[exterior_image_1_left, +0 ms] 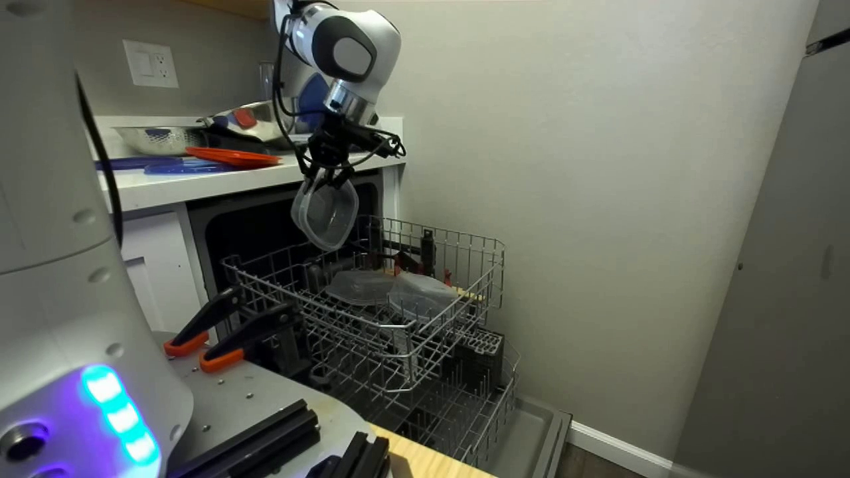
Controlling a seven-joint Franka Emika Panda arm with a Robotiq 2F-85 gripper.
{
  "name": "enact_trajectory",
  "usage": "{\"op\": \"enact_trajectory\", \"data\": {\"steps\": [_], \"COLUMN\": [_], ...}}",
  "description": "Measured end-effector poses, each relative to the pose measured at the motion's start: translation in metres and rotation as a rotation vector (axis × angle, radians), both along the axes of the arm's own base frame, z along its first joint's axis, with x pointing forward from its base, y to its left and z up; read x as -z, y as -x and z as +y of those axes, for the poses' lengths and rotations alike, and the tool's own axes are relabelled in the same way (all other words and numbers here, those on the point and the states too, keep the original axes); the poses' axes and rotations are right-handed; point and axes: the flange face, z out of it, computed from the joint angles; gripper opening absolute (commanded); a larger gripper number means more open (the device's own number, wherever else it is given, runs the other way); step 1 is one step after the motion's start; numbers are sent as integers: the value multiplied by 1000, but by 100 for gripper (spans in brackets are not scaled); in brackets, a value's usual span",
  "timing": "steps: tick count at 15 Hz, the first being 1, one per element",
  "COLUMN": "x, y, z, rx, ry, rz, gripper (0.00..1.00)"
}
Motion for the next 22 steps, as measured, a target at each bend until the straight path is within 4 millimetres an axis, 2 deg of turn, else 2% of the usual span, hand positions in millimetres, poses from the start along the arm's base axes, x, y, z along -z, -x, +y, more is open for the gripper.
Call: {"op": "enact_trajectory", "data": {"steps": [3, 7, 16, 19, 22], "x": [-18, -44, -120, -133, -136], "y": [2, 1, -8, -9, -10], "z": [19, 54, 120, 148, 177], "rx": [46, 92, 183, 185, 199], "ry": [120, 275, 568, 666, 770], "rz": [20, 34, 101, 125, 142], "gripper": [2, 2, 2, 2, 2]}}
